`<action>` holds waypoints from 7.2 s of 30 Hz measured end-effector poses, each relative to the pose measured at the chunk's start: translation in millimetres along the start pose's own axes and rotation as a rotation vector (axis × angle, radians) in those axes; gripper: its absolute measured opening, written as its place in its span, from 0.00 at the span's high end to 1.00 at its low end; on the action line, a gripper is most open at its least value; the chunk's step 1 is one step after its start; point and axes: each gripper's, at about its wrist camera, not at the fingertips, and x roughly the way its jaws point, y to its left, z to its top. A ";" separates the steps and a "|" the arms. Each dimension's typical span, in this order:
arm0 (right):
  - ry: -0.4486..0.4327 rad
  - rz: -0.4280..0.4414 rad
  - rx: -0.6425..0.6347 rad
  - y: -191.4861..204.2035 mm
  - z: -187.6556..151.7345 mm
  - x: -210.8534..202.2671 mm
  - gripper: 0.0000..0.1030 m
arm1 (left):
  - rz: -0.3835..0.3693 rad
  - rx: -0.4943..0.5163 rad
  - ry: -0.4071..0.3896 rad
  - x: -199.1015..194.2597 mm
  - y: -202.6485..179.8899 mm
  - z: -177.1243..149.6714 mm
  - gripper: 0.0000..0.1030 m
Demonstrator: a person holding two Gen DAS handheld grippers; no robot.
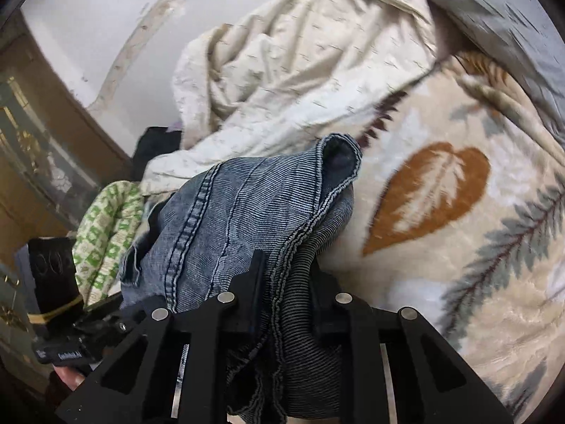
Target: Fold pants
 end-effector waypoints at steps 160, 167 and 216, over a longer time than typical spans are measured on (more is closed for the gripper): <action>-0.569 -0.142 -0.441 229.0 -150.4 -214.8 0.17 | 0.951 0.028 -0.478 -306.6 -97.8 -94.4 0.00; -0.566 -0.137 -0.450 233.5 -151.0 -213.1 0.16 | 0.961 0.029 -0.483 -312.6 -97.7 -95.1 0.00; -0.573 -0.160 -0.469 238.7 -155.1 -222.2 0.16 | 0.950 0.010 -0.558 -339.6 -126.9 -108.2 0.00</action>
